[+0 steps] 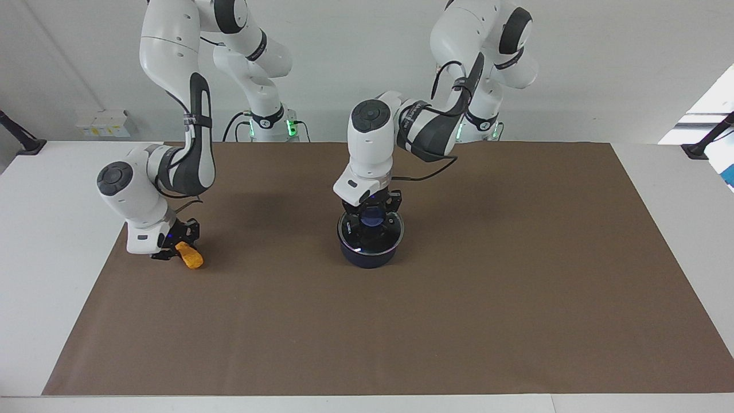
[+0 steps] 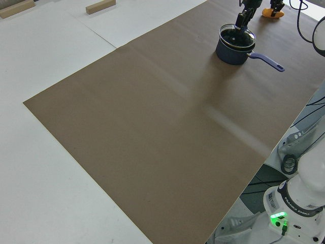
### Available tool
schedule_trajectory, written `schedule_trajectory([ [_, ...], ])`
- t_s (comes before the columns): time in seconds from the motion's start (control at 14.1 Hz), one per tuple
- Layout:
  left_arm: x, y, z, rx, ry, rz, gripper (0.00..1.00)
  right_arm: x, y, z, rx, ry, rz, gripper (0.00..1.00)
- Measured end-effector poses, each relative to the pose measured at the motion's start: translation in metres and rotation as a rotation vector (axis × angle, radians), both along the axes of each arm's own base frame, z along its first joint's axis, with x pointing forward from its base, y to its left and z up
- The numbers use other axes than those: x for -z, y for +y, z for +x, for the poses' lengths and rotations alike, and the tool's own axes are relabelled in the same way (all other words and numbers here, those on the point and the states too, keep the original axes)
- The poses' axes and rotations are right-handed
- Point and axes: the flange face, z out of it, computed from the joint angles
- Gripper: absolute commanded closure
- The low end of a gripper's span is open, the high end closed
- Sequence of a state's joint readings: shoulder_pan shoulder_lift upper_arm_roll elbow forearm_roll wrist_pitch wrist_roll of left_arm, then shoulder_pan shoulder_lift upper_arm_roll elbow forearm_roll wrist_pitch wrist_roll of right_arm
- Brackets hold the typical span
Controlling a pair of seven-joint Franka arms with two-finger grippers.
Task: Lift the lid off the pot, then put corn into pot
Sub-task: 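Lift the lid with the left gripper while the right gripper lifts the corn, then set the lid down with the left gripper while the right gripper carries corn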
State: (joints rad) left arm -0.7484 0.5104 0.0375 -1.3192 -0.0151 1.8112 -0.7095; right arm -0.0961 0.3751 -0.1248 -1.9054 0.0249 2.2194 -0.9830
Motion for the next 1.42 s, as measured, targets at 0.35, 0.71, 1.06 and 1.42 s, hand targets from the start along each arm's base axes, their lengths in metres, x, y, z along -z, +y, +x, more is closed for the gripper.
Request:
schedule_trajectory([
  [0.35,-0.054,0.037,0.008,-0.049,-0.022,-0.009,1.00,-0.046,0.010,0.011,0.199,-0.058,0.005,1.00],
  [0.71,-0.081,0.137,0.050,-0.022,-0.002,0.002,1.00,-0.127,0.077,0.014,0.441,-0.086,0.017,1.00],
  [1.06,-0.064,0.234,0.079,-0.002,0.050,0.016,1.00,-0.162,0.112,0.019,0.575,-0.105,0.024,1.00],
  [1.42,-0.041,0.320,0.088,-0.026,0.081,0.014,1.00,-0.208,0.167,0.007,0.605,-0.064,0.020,1.00],
])
